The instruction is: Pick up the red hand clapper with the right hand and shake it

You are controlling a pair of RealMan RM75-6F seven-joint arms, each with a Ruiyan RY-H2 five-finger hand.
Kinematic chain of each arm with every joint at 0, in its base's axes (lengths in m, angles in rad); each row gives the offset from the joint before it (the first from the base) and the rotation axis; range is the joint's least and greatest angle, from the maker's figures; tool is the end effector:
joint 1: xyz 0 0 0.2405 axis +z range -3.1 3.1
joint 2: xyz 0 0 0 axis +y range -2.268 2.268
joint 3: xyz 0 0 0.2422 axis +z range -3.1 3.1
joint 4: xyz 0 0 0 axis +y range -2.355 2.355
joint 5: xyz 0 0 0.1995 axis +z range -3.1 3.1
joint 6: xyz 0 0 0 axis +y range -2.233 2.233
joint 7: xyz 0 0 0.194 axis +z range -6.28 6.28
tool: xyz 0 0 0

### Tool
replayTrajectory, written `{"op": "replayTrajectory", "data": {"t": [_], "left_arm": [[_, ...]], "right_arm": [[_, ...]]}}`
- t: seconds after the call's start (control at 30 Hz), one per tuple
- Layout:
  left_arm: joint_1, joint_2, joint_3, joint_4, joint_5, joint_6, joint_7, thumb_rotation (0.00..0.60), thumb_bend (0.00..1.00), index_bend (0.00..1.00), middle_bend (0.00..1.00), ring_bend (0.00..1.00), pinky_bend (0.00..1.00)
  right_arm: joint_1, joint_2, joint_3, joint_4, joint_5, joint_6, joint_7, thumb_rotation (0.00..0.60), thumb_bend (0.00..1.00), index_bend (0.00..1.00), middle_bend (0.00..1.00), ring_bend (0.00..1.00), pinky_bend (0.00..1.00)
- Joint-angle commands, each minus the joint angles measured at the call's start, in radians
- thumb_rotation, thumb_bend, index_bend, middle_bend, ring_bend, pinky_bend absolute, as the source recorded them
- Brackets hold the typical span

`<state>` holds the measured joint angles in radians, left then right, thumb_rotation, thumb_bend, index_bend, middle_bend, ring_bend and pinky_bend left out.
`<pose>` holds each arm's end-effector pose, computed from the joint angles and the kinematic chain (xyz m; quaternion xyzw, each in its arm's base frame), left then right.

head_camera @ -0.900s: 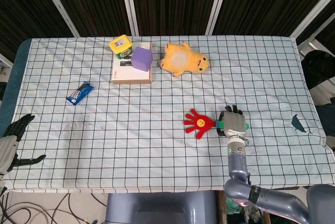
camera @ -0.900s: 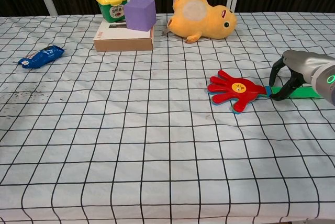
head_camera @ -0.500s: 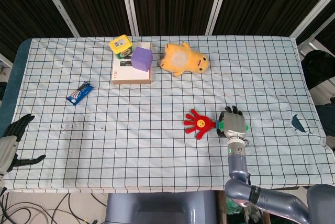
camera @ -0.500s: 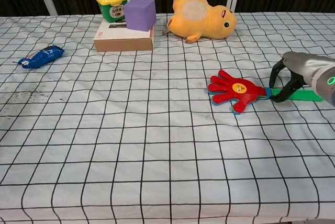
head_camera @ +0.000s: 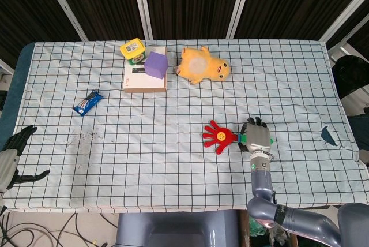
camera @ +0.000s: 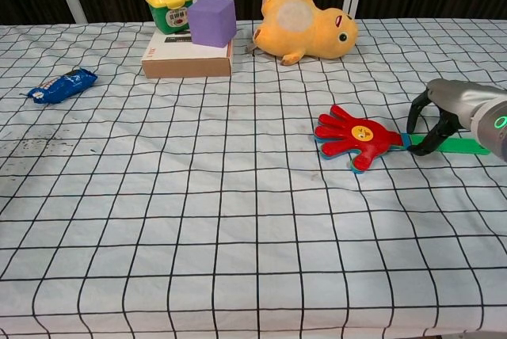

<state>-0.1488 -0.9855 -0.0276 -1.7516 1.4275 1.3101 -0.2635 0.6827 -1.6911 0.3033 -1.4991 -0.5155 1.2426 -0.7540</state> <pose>-0.2897 0.2379 0.1598 -0.5570 -0.5197 -0.4081 0.5032 -0.2025 -0.3722 -0.0199 0.5868 -0.5114 0.2412 0.5796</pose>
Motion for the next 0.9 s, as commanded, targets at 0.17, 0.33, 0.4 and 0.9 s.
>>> {"op": "replayTrajectory", "data": {"t": [0.17, 0.33, 0.4, 0.9], "left_arm": [[0.000, 0.000, -0.001, 0.000, -0.001, 0.000, 0.000, 0.600, 0.00, 0.00, 0.00, 0.00, 0.01], [0.000, 0.000, -0.001, 0.000, -0.001, 0.000, 0.000, 0.600, 0.00, 0.00, 0.00, 0.00, 0.01], [0.000, 0.000, -0.001, 0.000, -0.001, 0.000, 0.000, 0.600, 0.00, 0.00, 0.00, 0.00, 0.01], [0.001, 0.001, 0.001, -0.003, -0.001, -0.001, -0.001, 0.600, 0.00, 0.00, 0.00, 0.00, 0.01]], "right_arm": [[-0.001, 0.000, -0.002, -0.001, 0.004, -0.004, 0.002, 0.600, 0.33, 0.55, 0.17, 0.06, 0.14], [-0.002, 0.004, -0.002, -0.006, 0.000, -0.008, 0.010, 0.600, 0.40, 0.58, 0.22, 0.09, 0.15], [-0.004, 0.006, -0.004, -0.008, -0.011, -0.009, 0.019, 0.600, 0.43, 0.61, 0.25, 0.13, 0.18], [-0.041, 0.022, -0.021, -0.028, -0.167, -0.007, 0.165, 0.600, 0.64, 0.71, 0.60, 0.48, 0.48]]}}
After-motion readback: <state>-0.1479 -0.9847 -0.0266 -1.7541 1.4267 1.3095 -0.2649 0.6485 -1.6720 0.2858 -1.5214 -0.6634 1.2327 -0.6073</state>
